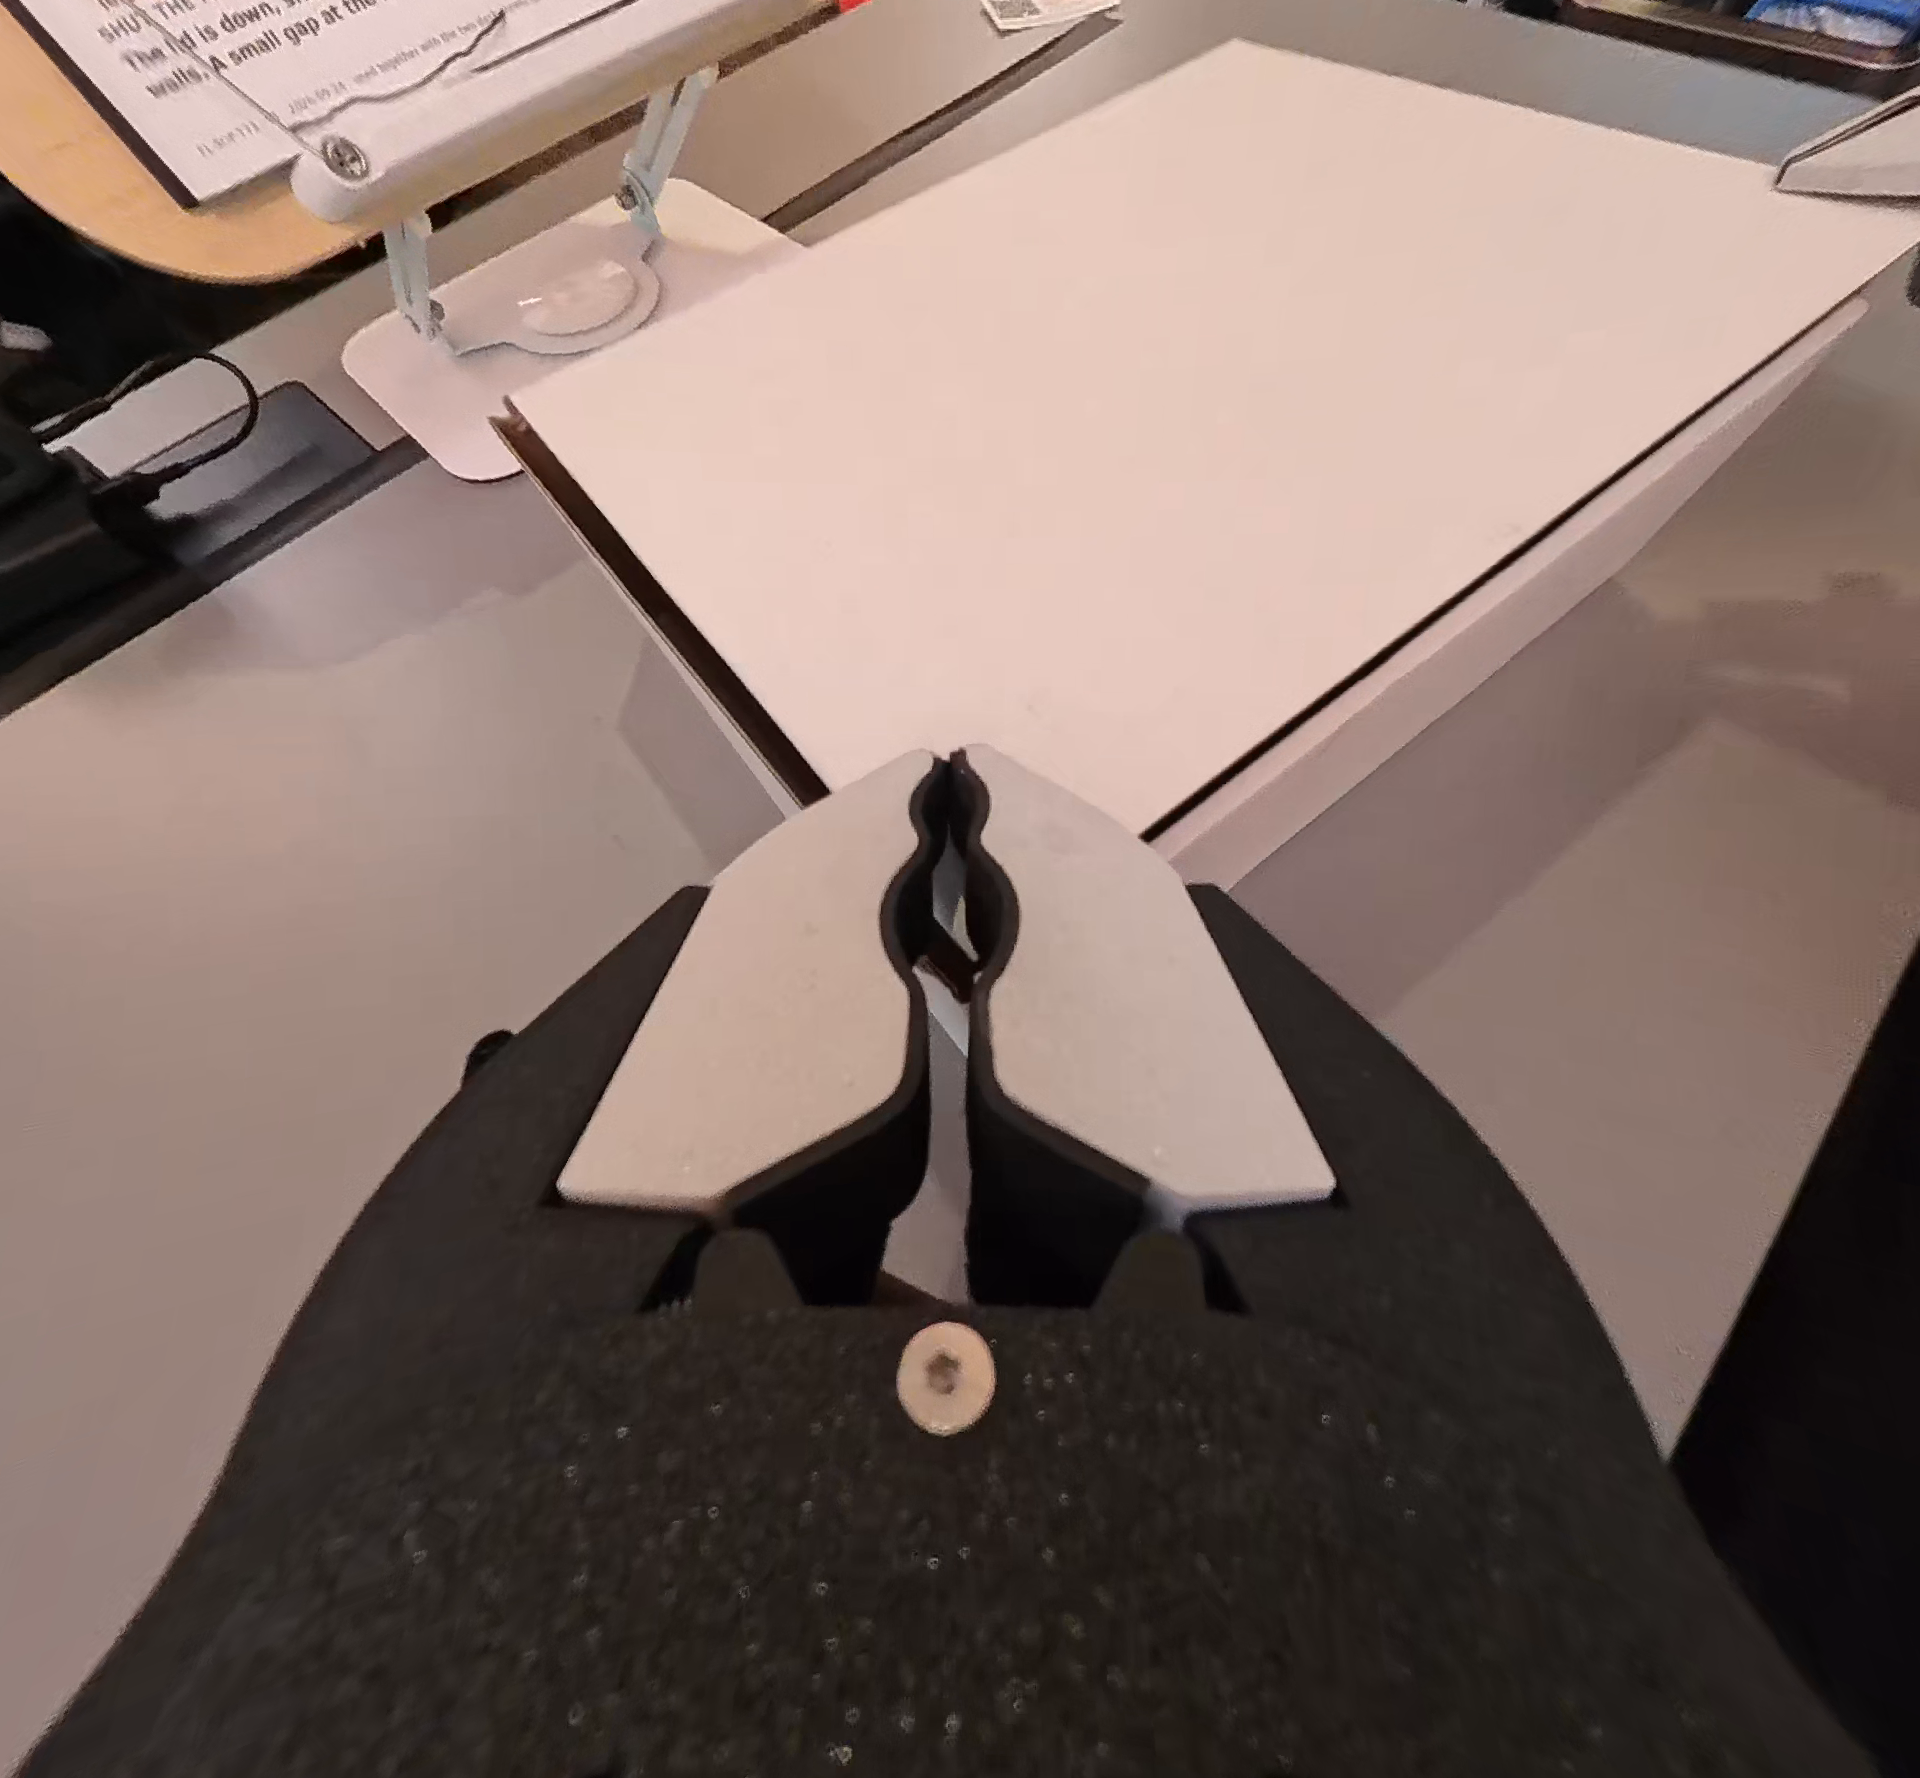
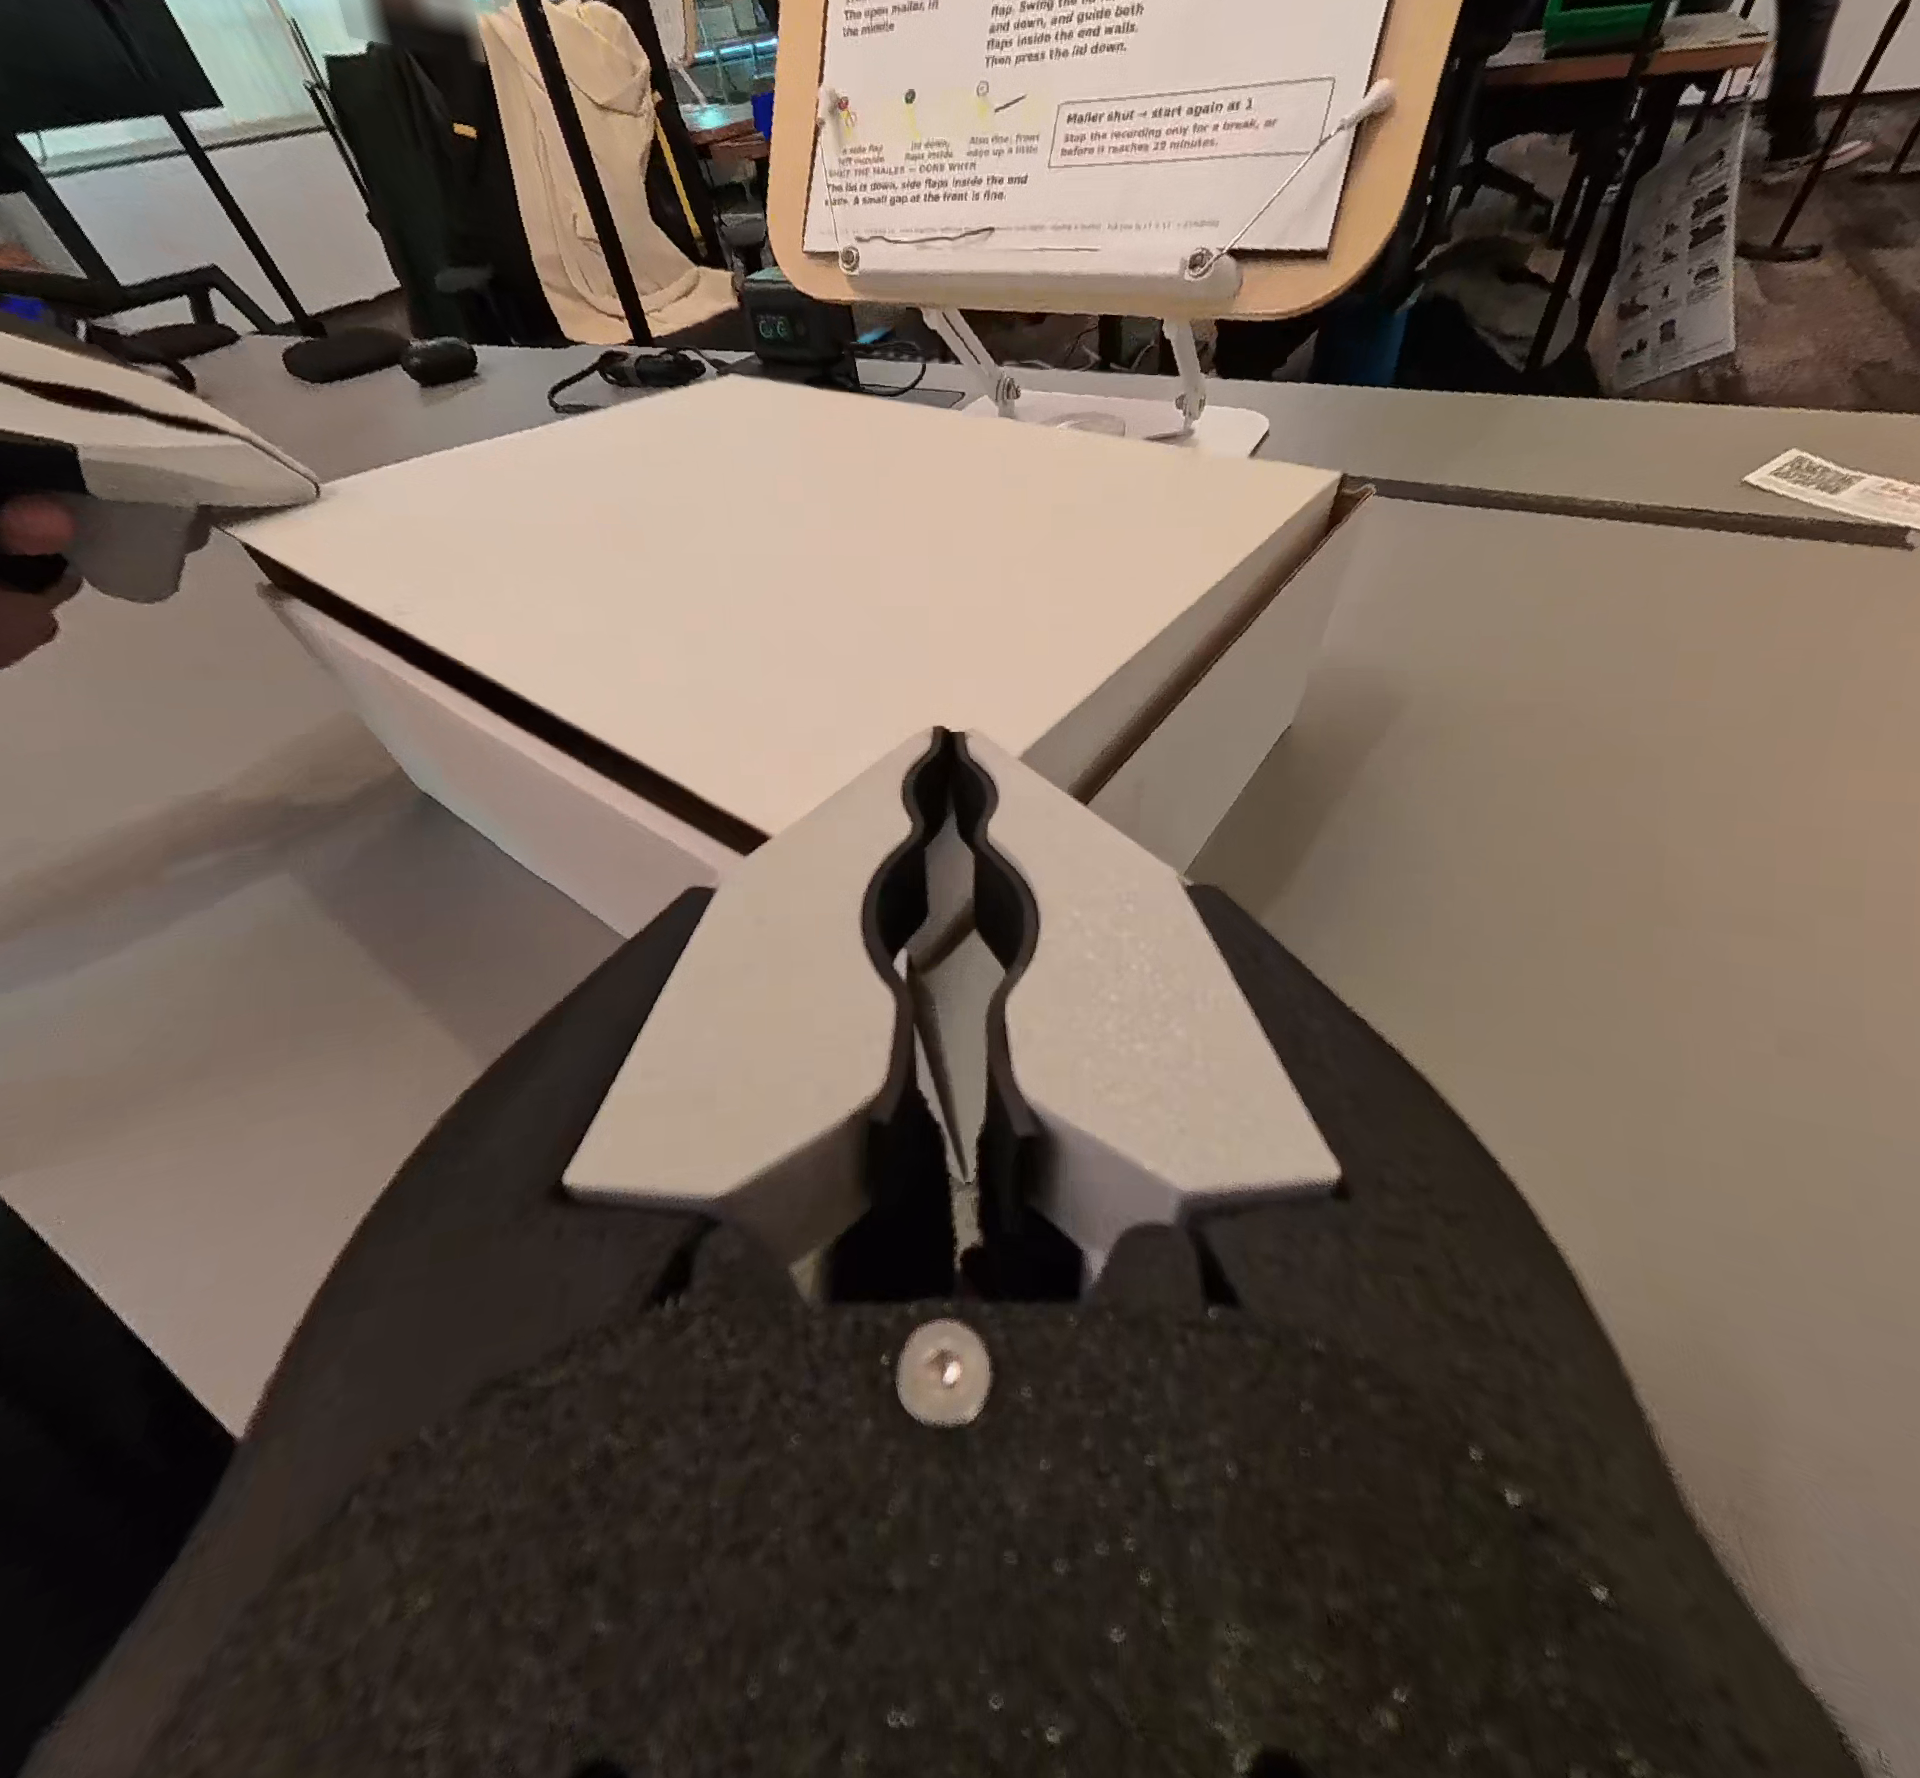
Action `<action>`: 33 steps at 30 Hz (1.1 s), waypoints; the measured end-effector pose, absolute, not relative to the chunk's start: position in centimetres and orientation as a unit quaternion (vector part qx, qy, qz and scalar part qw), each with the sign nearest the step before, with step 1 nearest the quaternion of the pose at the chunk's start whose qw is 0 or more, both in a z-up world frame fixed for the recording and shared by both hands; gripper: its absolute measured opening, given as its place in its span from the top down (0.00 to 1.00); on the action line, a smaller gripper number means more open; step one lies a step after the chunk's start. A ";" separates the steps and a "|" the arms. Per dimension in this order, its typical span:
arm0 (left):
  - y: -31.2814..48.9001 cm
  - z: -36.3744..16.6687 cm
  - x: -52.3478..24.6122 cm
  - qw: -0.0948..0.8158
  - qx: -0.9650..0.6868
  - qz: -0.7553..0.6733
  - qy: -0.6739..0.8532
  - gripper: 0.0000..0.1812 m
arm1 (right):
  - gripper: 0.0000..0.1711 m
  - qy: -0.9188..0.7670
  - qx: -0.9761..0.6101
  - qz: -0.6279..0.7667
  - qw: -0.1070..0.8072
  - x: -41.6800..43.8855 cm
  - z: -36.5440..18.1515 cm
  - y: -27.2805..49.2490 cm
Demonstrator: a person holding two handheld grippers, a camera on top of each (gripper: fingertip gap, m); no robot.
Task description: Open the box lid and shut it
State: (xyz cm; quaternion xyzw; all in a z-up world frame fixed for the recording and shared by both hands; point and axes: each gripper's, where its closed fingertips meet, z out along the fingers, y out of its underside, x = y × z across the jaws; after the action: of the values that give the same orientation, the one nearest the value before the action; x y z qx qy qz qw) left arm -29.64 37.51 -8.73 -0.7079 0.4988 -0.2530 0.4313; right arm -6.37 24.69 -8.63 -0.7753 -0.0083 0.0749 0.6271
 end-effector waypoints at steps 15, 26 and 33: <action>37.2 -10.8 -29.6 0.421 -0.732 -0.304 0.441 1.00 | 1.00 -0.013 -0.790 0.075 0.608 -6.2 -10.6 24.7; 37.3 -10.7 -29.6 0.442 -0.740 -0.281 0.422 1.00 | 1.00 -0.010 -0.794 0.091 0.601 -6.2 -10.5 24.8; 35.0 -8.0 -31.5 0.495 -0.723 -0.250 0.412 0.96 | 1.00 -0.035 -0.768 0.052 0.637 -7.3 -7.1 22.8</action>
State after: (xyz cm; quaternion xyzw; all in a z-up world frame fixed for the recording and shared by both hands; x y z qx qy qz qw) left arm -31.45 35.02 -7.99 -0.7227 0.4122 -0.2496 0.4955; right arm -7.28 22.84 -7.14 -0.7682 -0.0349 0.0522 0.6371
